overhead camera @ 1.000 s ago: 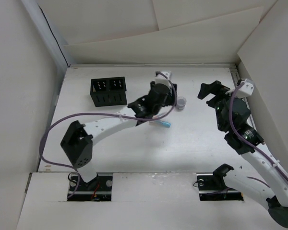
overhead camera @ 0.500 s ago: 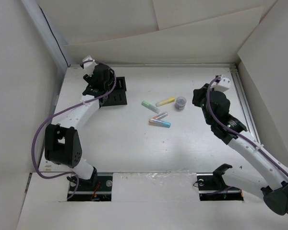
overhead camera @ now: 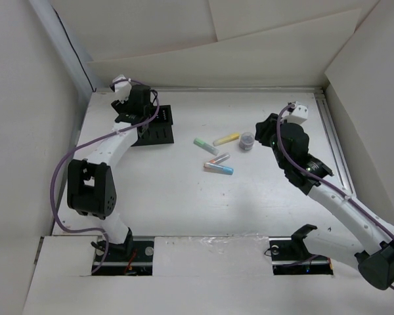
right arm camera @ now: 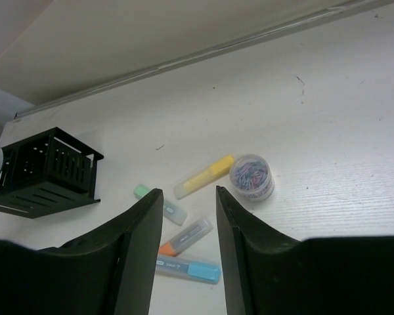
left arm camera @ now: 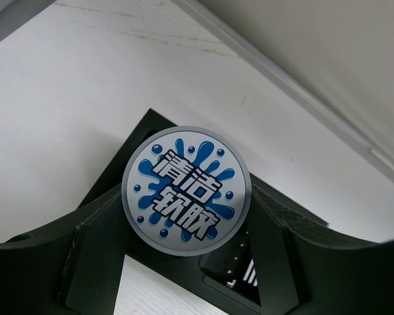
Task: Sort the stationery into containers
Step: Place the stationery in the storage box.
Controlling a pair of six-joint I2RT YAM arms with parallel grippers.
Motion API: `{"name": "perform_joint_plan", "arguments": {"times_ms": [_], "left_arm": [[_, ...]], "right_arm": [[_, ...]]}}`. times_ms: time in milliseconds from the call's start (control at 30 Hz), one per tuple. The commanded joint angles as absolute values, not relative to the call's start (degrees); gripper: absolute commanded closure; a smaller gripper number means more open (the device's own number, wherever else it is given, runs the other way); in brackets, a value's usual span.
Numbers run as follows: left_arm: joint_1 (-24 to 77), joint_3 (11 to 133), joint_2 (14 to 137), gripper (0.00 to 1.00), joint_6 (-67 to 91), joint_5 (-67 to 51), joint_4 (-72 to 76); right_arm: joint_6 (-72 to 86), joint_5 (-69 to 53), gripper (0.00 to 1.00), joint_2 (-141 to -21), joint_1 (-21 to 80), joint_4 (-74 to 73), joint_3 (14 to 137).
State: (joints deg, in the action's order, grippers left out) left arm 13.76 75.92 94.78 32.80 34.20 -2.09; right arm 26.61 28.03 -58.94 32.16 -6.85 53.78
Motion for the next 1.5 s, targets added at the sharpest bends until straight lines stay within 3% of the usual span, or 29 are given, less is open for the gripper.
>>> {"name": "perform_joint_plan", "arguments": {"times_ms": [0, 400, 733, 967, 1467], "left_arm": [[13.45, 80.15, 95.0, 0.56, 31.38, 38.14, -2.81], [13.45, 82.44, 98.79, 0.55, 29.8, 40.34, -4.21], [13.45, 81.3, 99.32, 0.4, 30.85, 38.14, -6.5], [13.45, 79.46, 97.04, 0.51, 31.46, 37.53, -7.73], [13.45, 79.37, 94.66, 0.62, 31.46, 39.19, -12.48]], "right_arm": [[26.54, 27.51, 0.55, -57.92, 32.26, -3.96, 54.76], [26.02, 27.51, 0.52, -57.92, 32.26, -3.96, 54.76], [26.02, 27.51, 0.47, -57.92, 32.26, -3.96, 54.76], [26.02, 28.04, 0.46, -57.39, 32.26, -3.96, 54.23], [26.02, 26.99, 0.46, -56.34, 32.26, -3.96, 54.23]]}}
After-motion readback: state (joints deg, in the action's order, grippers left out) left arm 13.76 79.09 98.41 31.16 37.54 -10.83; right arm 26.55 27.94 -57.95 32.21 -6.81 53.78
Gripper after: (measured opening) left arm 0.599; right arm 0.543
